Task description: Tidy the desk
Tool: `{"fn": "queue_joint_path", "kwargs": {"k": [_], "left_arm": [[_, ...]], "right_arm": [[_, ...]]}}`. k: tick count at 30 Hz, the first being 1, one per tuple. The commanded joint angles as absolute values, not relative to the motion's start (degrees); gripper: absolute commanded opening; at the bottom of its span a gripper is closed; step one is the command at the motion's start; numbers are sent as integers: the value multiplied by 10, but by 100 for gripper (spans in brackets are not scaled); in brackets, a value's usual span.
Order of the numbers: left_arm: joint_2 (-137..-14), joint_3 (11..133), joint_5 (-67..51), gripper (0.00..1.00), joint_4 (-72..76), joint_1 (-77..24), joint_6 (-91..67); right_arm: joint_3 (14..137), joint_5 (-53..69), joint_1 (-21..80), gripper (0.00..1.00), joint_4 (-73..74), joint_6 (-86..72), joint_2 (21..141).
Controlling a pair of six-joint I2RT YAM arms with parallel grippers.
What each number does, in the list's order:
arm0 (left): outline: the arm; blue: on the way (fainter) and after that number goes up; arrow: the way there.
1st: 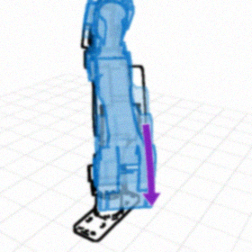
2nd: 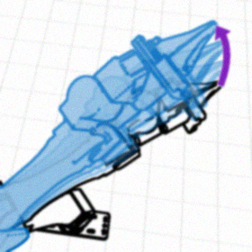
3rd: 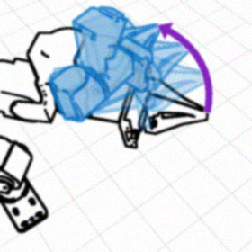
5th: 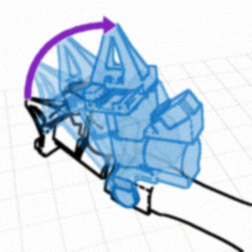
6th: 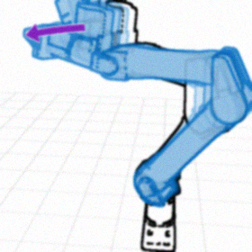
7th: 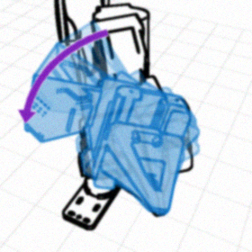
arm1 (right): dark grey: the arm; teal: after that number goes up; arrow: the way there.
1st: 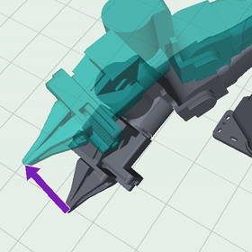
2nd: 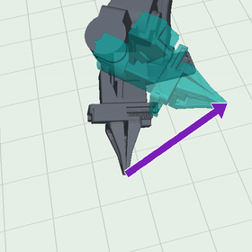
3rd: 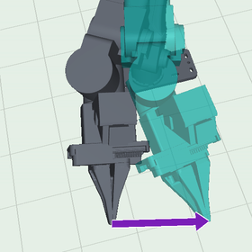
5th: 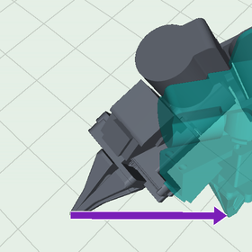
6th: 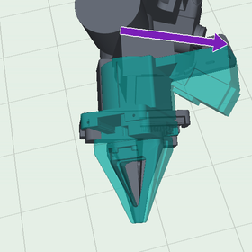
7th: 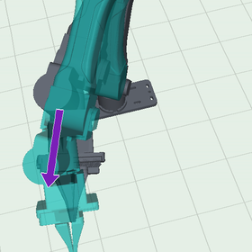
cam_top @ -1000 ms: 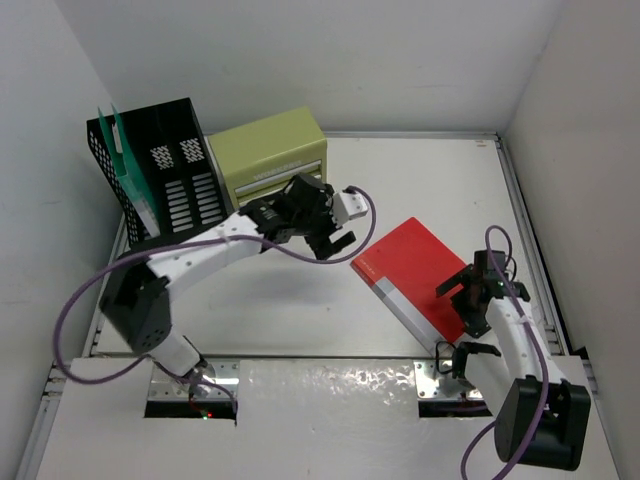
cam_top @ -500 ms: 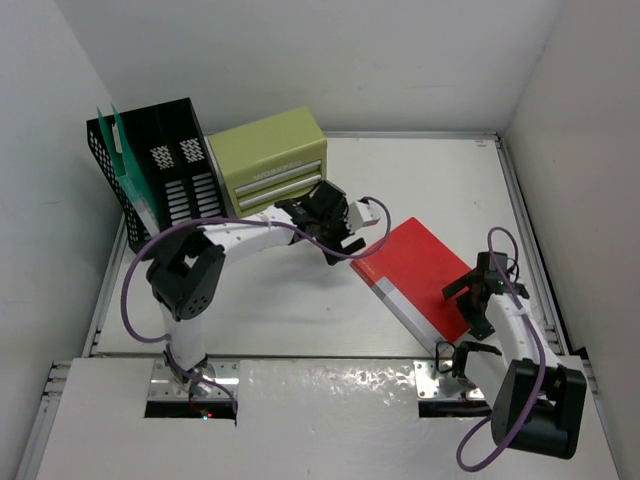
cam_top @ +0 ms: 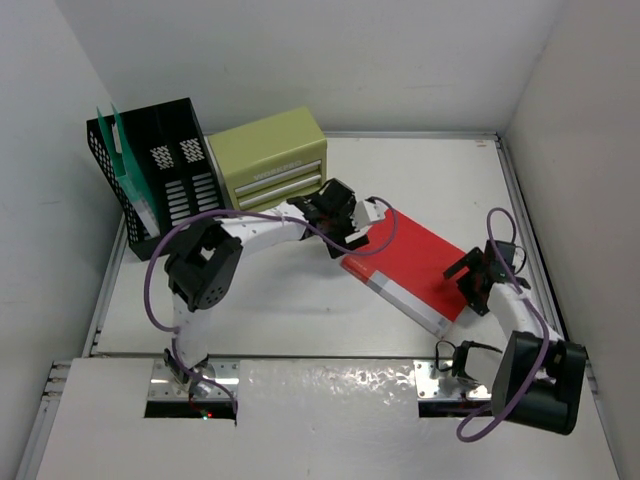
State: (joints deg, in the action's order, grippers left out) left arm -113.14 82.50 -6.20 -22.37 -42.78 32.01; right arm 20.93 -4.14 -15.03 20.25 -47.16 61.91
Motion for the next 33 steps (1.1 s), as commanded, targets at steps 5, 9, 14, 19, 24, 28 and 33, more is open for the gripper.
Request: {"fn": "queue_joint_path", "kwargs": {"k": [5,9,14,19,24,28,33], "left_arm": [[-1143,832,-3,87,-214,-439,367],[-1150,831,18,87,-217,-439,374],[-1142,824,27,87,-222,-441,385],[-1108,792,62,87,-200,-450,404],[-1101,800,112,87,-205,-452,401],[-1099,807,109,87,-211,-452,389],[-1090,808,102,87,-214,-452,371]], "right_arm": [[259,173,-151,84,15,-399,735],[292,259,-151,82,-71,-400,809],[328,273,-151,82,-127,-362,865],[360,237,-151,89,-16,-339,829],[309,210,-151,99,55,-427,741],[229,166,-151,99,55,-481,679],[195,258,-151,98,22,-518,733]]}}
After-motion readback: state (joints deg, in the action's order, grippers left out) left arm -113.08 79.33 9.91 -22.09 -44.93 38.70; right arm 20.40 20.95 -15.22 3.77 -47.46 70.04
